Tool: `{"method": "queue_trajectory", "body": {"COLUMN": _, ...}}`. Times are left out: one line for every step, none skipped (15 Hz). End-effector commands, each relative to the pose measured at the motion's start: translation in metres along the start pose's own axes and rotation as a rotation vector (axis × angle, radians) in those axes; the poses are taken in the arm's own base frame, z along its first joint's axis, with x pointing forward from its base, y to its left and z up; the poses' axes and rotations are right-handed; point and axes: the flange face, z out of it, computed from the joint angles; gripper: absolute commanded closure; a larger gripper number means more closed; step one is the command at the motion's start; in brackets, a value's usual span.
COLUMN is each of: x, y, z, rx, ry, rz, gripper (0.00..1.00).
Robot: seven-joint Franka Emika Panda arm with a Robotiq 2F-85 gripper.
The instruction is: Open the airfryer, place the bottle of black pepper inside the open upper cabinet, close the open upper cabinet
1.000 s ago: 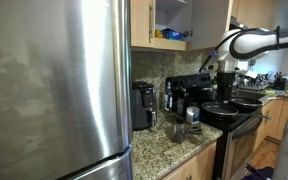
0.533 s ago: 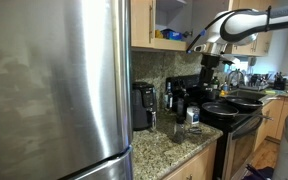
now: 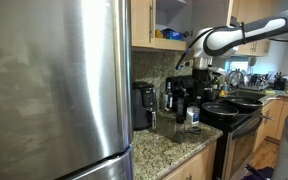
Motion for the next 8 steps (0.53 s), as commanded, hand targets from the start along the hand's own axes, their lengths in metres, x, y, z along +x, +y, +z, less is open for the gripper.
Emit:
{"method": "queue_trajectory", "body": {"x": 0.063, "y": 0.017, "z": 0.039, "rx": 0.02, "ry": 0.044, "rz": 0.034, "gripper": 0.0}}
{"method": "queue_trajectory", "body": {"x": 0.078, "y": 0.024, "z": 0.046, "rx": 0.007, "ry": 0.083, "rz": 0.06, "gripper": 0.0}}
{"method": "queue_trajectory", "body": {"x": 0.093, "y": 0.029, "z": 0.053, "rx": -0.017, "ry": 0.124, "rz": 0.089, "gripper": 0.0}}
{"method": "queue_trajectory", "body": {"x": 0.104, "y": 0.034, "z": 0.057, "rx": -0.035, "ry": 0.161, "rz": 0.123, "gripper": 0.0}}
{"method": "queue_trajectory", "body": {"x": 0.108, "y": 0.035, "z": 0.055, "rx": -0.026, "ry": 0.174, "rz": 0.131, "gripper": 0.0}}
{"method": "queue_trajectory", "body": {"x": 0.108, "y": 0.034, "z": 0.051, "rx": -0.011, "ry": 0.182, "rz": 0.129, "gripper": 0.0}}
{"method": "queue_trajectory", "body": {"x": 0.1, "y": 0.029, "z": 0.06, "rx": -0.029, "ry": 0.152, "rz": 0.11, "gripper": 0.0}}
{"method": "queue_trajectory", "body": {"x": 0.105, "y": 0.031, "z": 0.06, "rx": -0.02, "ry": 0.157, "rz": 0.115, "gripper": 0.0}}
